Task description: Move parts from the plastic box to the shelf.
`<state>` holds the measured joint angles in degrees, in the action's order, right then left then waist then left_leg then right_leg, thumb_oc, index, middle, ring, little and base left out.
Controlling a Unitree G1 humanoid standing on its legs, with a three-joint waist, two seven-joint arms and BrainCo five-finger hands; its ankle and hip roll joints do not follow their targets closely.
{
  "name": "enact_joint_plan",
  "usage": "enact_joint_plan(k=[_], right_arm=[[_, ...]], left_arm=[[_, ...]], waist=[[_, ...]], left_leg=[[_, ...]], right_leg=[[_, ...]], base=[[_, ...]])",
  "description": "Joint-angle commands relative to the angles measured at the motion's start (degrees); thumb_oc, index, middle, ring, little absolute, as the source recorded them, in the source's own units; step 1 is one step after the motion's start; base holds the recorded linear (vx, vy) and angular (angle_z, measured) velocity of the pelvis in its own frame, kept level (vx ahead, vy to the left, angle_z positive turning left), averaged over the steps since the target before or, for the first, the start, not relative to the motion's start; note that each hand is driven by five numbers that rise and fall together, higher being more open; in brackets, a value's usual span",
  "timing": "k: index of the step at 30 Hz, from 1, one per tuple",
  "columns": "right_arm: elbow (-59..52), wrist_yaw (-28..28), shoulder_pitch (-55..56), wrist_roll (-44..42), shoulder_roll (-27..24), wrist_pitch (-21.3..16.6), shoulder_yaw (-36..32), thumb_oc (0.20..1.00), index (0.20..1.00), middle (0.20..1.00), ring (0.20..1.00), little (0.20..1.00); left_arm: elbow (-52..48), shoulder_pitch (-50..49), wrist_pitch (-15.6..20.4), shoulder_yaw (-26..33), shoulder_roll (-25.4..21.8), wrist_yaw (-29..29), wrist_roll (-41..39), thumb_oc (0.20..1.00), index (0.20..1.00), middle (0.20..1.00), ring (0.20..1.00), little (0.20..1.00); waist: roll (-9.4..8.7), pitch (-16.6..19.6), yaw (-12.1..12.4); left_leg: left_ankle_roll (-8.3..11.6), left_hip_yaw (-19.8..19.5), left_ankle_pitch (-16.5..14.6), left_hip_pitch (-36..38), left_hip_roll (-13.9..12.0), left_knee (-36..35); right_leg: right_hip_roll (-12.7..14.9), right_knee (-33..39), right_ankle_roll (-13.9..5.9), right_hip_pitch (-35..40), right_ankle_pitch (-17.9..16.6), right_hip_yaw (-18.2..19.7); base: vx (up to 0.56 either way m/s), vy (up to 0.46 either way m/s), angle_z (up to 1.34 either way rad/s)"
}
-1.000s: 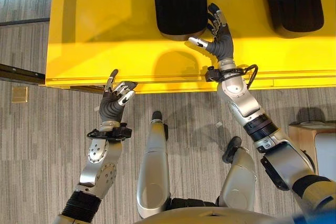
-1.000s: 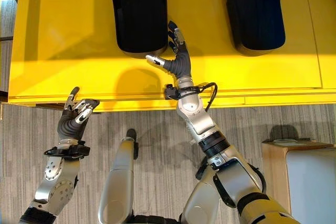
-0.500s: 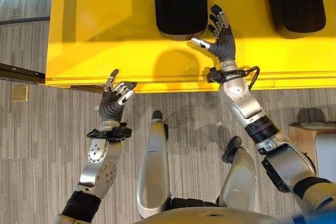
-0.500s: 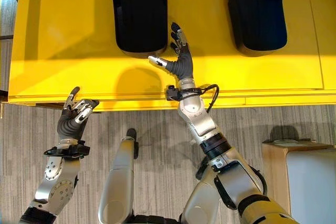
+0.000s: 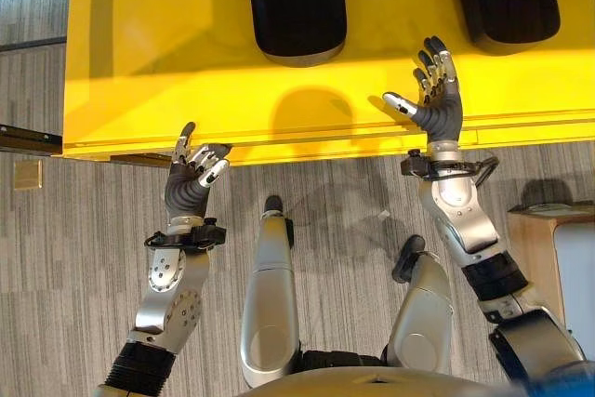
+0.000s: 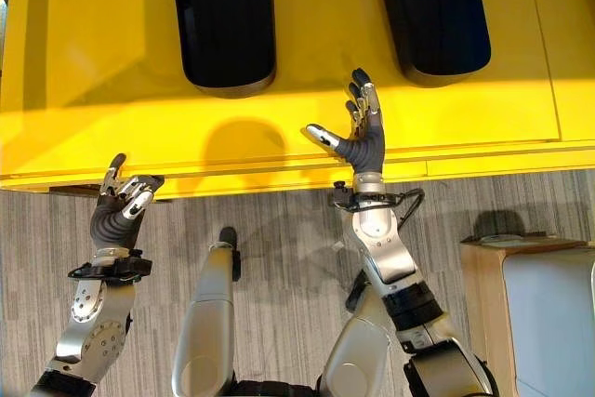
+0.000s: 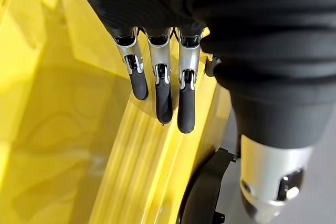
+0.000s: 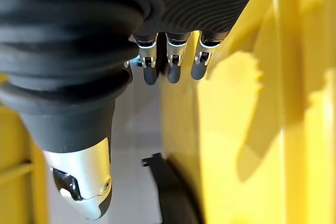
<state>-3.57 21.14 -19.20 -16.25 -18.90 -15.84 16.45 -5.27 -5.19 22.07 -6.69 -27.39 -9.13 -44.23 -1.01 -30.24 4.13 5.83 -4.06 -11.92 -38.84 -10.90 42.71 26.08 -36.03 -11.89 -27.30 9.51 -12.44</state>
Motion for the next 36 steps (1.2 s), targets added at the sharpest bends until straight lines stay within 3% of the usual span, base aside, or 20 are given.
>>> enact_joint_plan(k=[1,8,15,22,26,27,31,32,34,36], right_arm=[[-2.2,-3.2,-1.0,1.0,-1.4,-5.3,-2.4,1.000,1.000,1.000,1.000,1.000],[-5.7,-9.9,10.5,-5.4,-3.6,-6.4,-3.0,1.000,1.000,1.000,1.000,1.000],[-9.2,-16.1,17.8,-7.0,-8.2,-5.7,-3.4,1.000,1.000,1.000,1.000,1.000],[-11.5,-18.9,20.3,-8.7,-10.3,-5.6,-4.4,1.000,1.000,1.000,1.000,1.000],[-11.9,-20.2,20.6,-9.4,-10.9,-5.6,-3.7,1.000,1.000,1.000,1.000,1.000],[-11.9,-20.2,20.6,-9.4,-10.9,-5.6,-3.7,1.000,1.000,1.000,1.000,1.000],[-13.2,-20.3,22.1,-9.1,-11.9,-5.7,-5.0,1.000,1.000,1.000,1.000,1.000],[-13.3,-20.1,22.4,-8.8,-12.0,-5.8,-5.2,1.000,1.000,1.000,1.000,1.000],[-14.8,-20.2,23.5,-8.6,-11.9,-6.1,-6.1,1.000,1.000,1.000,1.000,1.000],[-15.3,-20.5,24.4,-8.7,-12.0,-6.1,-6.8,1.000,1.000,1.000,1.000,1.000]], left_arm=[[-2.6,-0.3,0.8,0.0,-0.2,1.7,1.7,1.000,1.000,1.000,1.000,1.000],[-1.5,-1.9,0.8,1.4,0.2,3.6,1.1,1.000,1.000,1.000,1.000,1.000],[-1.9,-7.3,-0.2,3.6,0.7,8.2,0.0,1.000,1.000,1.000,1.000,1.000],[-3.4,-10.2,-2.7,1.0,1.1,12.6,-0.6,1.000,1.000,1.000,1.000,1.000],[-3.0,-11.0,-4.0,-0.8,1.6,14.6,-0.6,1.000,1.000,1.000,1.000,1.000],[-3.0,-10.9,-4.0,-0.8,1.6,14.6,-0.6,1.000,1.000,1.000,1.000,1.000],[-2.2,-9.6,-4.7,-3.0,1.5,15.9,-0.5,1.000,1.000,1.000,1.000,1.000],[-1.8,-9.2,-4.8,-3.5,1.6,16.0,-0.4,1.000,1.000,1.000,1.000,1.000],[-1.2,-8.7,-4.9,-4.4,2.6,16.4,-0.2,1.000,1.000,1.000,1.000,1.000],[-1.1,-8.5,-5.0,-4.9,2.9,16.9,-0.2,1.000,1.000,1.000,1.000,1.000]], waist=[[-0.80,1.5,0.6],[-0.92,2.9,-1.2],[0.64,7.3,-2.5],[2.17,12.1,-4.1],[2.84,15.3,-5.0],[3.06,15.5,-4.9],[4.53,16.9,-6.1],[4.74,17.2,-6.6],[3.95,18.8,-7.9],[3.72,19.3,-8.6]], left_leg=[[0.18,-1.3,3.6,2.5,-1.2,-3.1],[1.22,-1.1,6.3,10.0,-3.0,-9.9],[2.69,1.6,14.2,24.1,-8.1,-26.5],[2.95,4.7,19.8,32.0,-13.7,-34.6],[3.26,6.7,26.4,34.7,-16.3,-37.4],[3.28,6.7,26.7,34.5,-16.5,-37.6],[4.70,9.9,34.9,34.5,-17.8,-38.0],[5.09,10.9,36.6,34.6,-17.8,-38.3],[3.00,10.7,30.9,35.1,-10.7,-36.4],[2.11,11.8,27.8,35.2,-7.3,-36.1]], right_leg=[[-2.2,-5.6,2.97,-3.4,-2.9,2.2],[-3.8,-1.9,2.99,2.2,-3.4,1.8],[-8.4,4.9,3.42,11.2,-2.7,0.2],[-13.7,2.3,5.76,11.8,1.4,0.9],[-17.2,1.8,7.20,11.4,3.2,2.8],[-17.4,2.1,7.29,11.2,2.9,2.7],[-19.4,6.1,8.74,13.2,2.7,2.2],[-19.7,7.9,9.03,13.9,2.2,2.0],[-21.2,18.4,9.37,17.8,-2.2,4.0],[-21.8,23.2,9.23,19.7,-4.2,4.9]], base=[[0.00,-0.027,-0.12],[0.04,-0.066,-0.16],[0.11,-0.102,-0.23],[0.04,-0.141,-0.26],[0.04,-0.134,-0.40],[0.04,-0.096,-0.54],[0.07,-0.101,-0.24],[0.12,-0.157,-0.02],[0.17,-0.207,-0.37],[0.10,-0.119,-0.51]])
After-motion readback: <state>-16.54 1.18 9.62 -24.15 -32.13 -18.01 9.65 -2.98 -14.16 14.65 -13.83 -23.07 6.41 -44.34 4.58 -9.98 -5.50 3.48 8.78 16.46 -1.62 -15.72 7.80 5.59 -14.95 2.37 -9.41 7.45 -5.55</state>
